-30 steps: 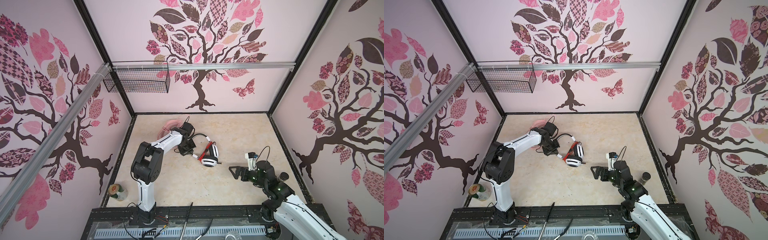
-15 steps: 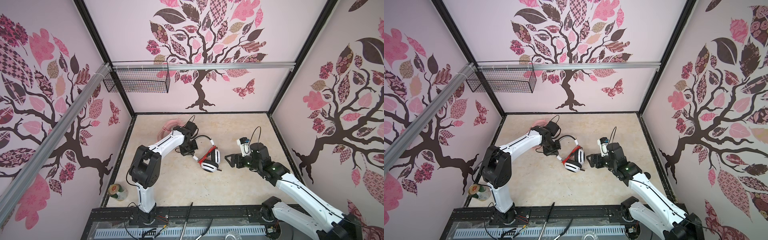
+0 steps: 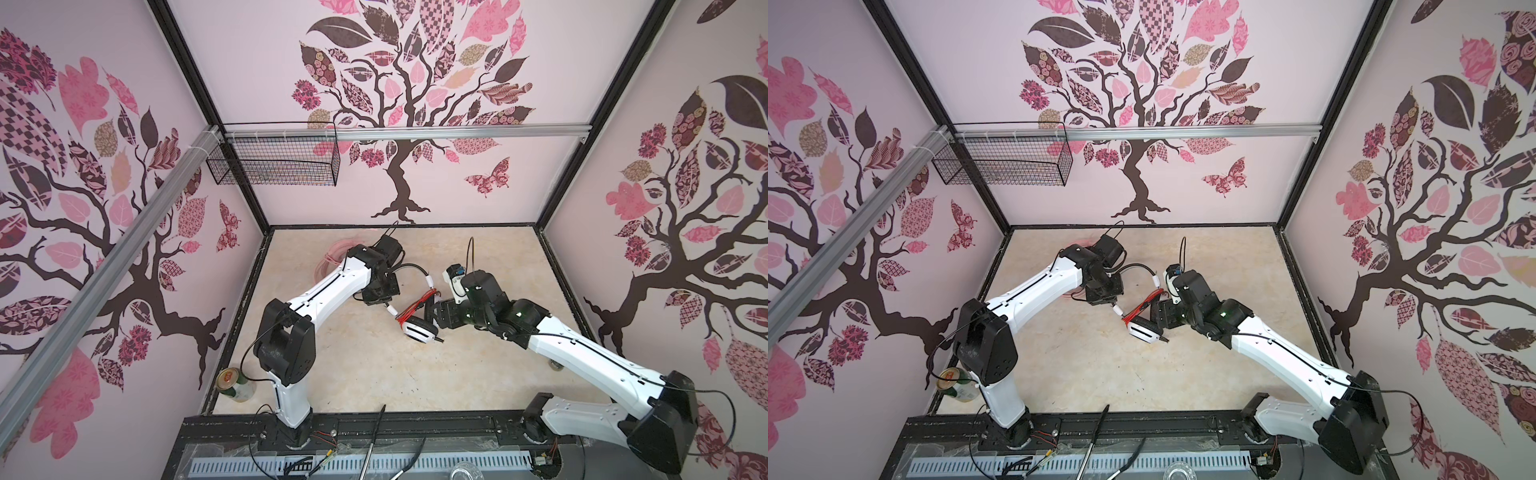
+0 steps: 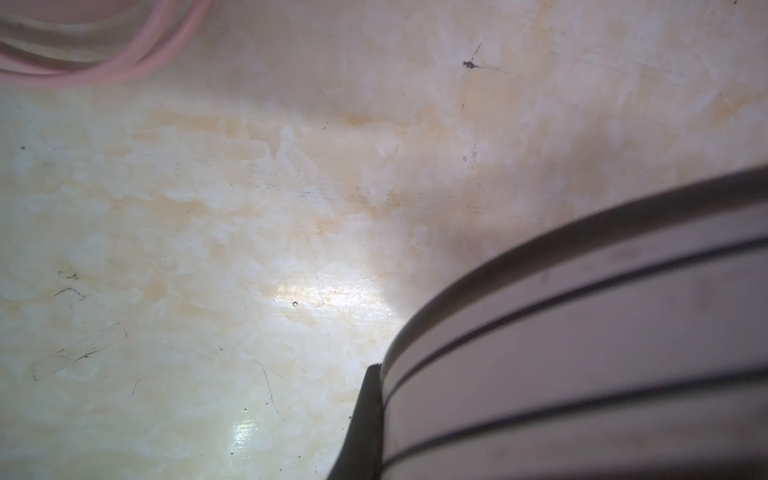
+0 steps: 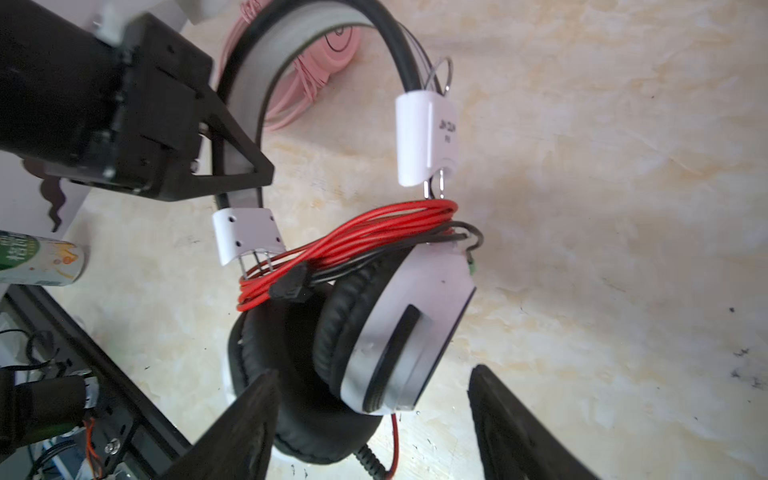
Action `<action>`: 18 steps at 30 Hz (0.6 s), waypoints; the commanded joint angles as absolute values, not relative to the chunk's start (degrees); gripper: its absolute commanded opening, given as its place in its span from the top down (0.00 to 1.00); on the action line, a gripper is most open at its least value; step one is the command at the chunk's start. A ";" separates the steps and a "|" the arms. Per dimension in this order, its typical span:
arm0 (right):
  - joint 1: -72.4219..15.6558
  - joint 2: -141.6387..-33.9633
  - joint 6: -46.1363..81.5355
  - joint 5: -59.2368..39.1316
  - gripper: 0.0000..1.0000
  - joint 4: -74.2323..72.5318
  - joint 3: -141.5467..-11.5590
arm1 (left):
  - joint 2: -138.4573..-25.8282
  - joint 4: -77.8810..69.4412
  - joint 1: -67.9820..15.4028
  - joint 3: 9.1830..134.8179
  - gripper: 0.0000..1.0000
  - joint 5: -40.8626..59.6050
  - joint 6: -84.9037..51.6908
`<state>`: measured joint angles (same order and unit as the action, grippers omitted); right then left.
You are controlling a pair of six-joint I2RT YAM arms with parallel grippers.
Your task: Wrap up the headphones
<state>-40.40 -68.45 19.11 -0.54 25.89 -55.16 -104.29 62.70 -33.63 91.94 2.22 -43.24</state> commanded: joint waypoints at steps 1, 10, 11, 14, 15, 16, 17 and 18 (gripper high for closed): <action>-40.87 -70.97 19.40 2.81 0.25 28.87 -57.18 | -100.77 62.23 -33.80 94.85 1.00 3.00 -42.97; -44.57 -72.68 22.33 3.23 0.18 27.64 -58.53 | -98.74 62.16 -34.92 94.29 1.00 1.18 -43.29; -44.58 -72.68 22.64 3.04 0.18 27.26 -58.23 | -98.62 62.21 -34.94 94.08 1.00 1.21 -43.33; -44.56 -73.10 23.74 3.90 0.17 26.43 -57.62 | -98.10 62.17 -35.34 93.76 1.00 1.19 -43.50; -44.61 -73.20 24.18 4.04 0.17 26.09 -57.47 | -97.97 62.14 -35.46 93.69 1.00 1.06 -43.43; -44.56 -73.26 24.56 4.21 0.17 25.73 -57.34 | -97.80 62.16 -35.63 93.57 1.00 0.99 -43.42; -44.58 -73.34 25.11 4.70 0.17 25.35 -57.19 | -97.59 62.19 -35.69 93.57 1.00 0.98 -43.42; -44.61 -73.51 25.53 5.50 0.17 25.01 -57.17 | -97.39 62.17 -35.84 93.44 1.00 0.97 -43.42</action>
<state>-44.51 -72.10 23.44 3.44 26.15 -56.31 -100.14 63.59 -35.38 91.92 0.03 -43.27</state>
